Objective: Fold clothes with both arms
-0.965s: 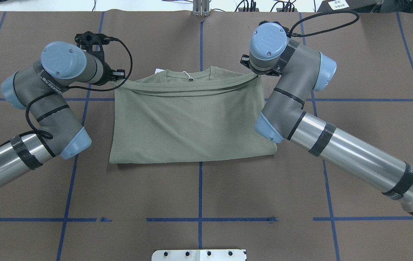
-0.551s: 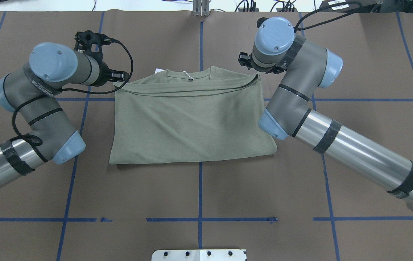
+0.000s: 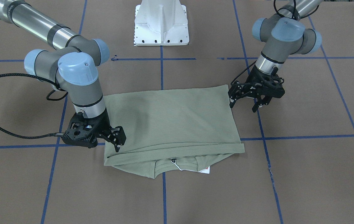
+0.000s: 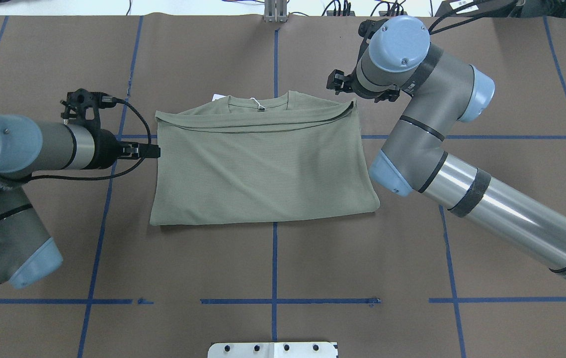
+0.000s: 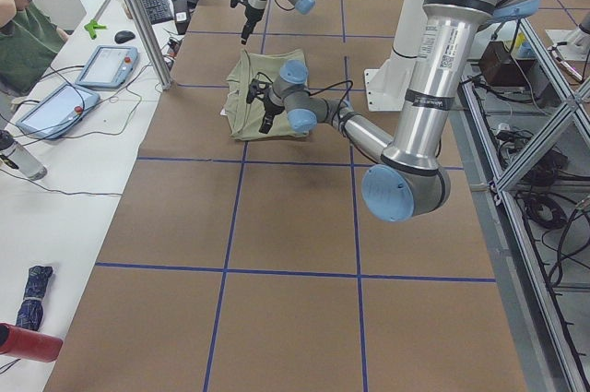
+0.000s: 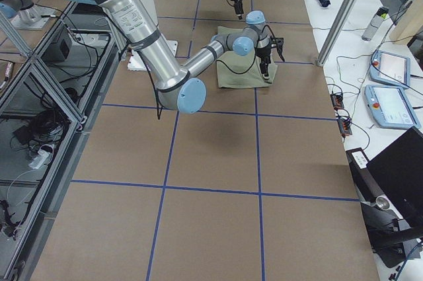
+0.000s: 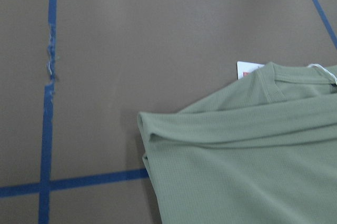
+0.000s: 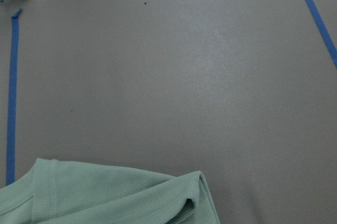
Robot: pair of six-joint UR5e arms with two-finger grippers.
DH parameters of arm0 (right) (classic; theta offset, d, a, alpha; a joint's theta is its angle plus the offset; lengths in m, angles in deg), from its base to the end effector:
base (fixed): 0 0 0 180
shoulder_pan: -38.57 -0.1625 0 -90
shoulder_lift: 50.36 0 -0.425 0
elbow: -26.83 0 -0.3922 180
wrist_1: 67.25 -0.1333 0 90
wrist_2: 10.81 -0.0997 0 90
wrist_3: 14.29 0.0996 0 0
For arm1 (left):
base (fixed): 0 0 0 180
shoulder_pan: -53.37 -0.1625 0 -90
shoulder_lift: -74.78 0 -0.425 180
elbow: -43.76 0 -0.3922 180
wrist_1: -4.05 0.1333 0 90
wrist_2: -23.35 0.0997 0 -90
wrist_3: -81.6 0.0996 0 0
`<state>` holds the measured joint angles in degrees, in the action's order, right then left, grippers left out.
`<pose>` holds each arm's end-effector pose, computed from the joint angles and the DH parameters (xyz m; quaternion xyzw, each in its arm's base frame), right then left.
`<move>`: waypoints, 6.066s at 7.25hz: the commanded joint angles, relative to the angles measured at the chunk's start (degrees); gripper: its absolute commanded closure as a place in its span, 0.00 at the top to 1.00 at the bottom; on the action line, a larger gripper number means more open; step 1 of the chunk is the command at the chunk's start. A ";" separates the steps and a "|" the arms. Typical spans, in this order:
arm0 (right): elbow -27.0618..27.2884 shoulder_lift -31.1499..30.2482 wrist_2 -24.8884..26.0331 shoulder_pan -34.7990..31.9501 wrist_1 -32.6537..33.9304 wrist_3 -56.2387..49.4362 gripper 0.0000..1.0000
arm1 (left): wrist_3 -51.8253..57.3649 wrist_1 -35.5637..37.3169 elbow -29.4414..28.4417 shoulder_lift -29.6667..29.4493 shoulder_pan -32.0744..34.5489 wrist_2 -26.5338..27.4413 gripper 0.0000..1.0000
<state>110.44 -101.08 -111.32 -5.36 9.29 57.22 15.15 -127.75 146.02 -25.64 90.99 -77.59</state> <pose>-0.4517 -0.5950 0.2740 0.1311 -0.3788 0.1664 0.9009 0.3816 -0.4385 0.3814 0.2008 0.4982 -0.0527 0.8419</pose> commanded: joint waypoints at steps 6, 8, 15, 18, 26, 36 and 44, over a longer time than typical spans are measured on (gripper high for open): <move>0.15 -0.09 -0.04 0.07 -0.17 0.30 1.00 | -18.89 -6.63 0.67 4.27 -14.06 9.89 0.73; 0.15 0.00 0.05 0.07 -0.17 0.30 1.00 | -18.89 -6.54 0.58 4.36 -14.06 9.89 0.26; 0.06 -0.18 0.05 0.25 -0.34 0.30 1.00 | -1.10 -5.93 0.07 8.67 -3.83 9.54 0.00; 0.15 -0.09 0.05 0.34 -0.35 0.13 1.00 | 11.41 -5.83 -18.85 -6.73 8.67 9.18 0.00; 0.51 3.24 5.11 5.34 -0.26 16.16 0.97 | 19.79 -10.03 -39.71 -23.63 15.90 -0.34 1.00; -20.59 15.03 10.85 11.58 -5.88 17.79 0.70 | 19.52 -12.08 -28.69 -14.63 15.82 -1.45 1.00; -20.68 14.85 12.62 12.90 -5.88 17.79 0.00 | 19.52 -12.08 -28.78 -14.63 15.73 -1.45 1.00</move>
<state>89.76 -86.27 -98.71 7.50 3.41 75.05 34.67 -139.82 117.24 -40.27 106.72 -79.05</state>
